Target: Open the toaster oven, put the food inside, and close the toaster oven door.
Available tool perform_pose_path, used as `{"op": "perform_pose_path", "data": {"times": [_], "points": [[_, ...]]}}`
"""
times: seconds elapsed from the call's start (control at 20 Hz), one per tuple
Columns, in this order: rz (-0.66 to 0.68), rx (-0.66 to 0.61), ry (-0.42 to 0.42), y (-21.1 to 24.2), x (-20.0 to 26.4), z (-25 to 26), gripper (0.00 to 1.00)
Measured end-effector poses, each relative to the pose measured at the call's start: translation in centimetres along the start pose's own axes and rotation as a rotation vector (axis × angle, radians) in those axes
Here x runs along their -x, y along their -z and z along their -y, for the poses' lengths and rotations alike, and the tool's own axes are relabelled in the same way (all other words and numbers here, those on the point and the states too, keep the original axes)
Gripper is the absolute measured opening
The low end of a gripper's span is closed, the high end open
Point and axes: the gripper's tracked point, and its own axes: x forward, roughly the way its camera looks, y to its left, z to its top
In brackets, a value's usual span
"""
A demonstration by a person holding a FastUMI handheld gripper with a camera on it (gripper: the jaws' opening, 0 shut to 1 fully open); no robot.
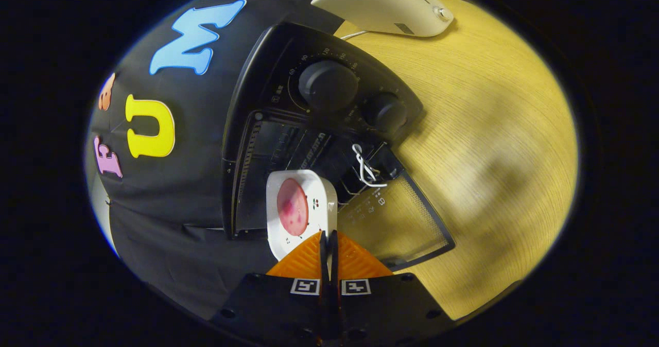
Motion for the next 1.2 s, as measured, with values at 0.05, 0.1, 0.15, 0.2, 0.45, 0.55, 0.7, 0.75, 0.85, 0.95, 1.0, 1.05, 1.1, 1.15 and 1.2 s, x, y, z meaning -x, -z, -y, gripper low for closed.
{"op": "perform_pose_path", "data": {"times": [0.05, 0.1, 0.15, 0.2, 0.45, 0.55, 0.7, 0.75, 0.85, 0.95, 1.0, 1.05, 1.1, 1.15, 1.2], "points": [[0.013, -0.017, -0.012, -0.3, -0.6, -0.3, 0.01], [0.030, -0.030, -0.032, -0.8, -1.0, -0.7, 0.02], [0.048, -0.045, -0.051, -1.2, -1.5, -1.2, 0.01], [0.068, -0.064, -0.061, -1.7, -1.9, -1.4, 0.01], [0.157, -0.137, -0.033, -3.9, -4.7, -1.1, 0.02], [0.197, -0.143, -0.008, -4.5, -5.3, -0.7, 0.02], [0.253, -0.142, -0.017, -5.1, -5.7, -1.3, 0.03], [0.264, -0.143, -0.022, -5.2, -5.9, -1.5, 0.03], [0.268, -0.160, -0.021, -5.1, -6.1, -1.8, 0.06], [0.276, -0.173, -0.058, -5.3, -5.9, -3.0, 0.09], [0.281, -0.171, -0.071, -5.1, -6.3, -3.5, 0.12], [0.284, -0.164, -0.087, -5.2, -5.5, -3.9, 0.14], [0.281, -0.156, -0.101, -4.8, -5.2, -4.3, 0.16], [0.275, -0.141, -0.090, -4.6, -4.8, -4.2, 0.30], [0.273, -0.114, -0.075, -3.8, -4.1, -3.9, 0.41]]}}
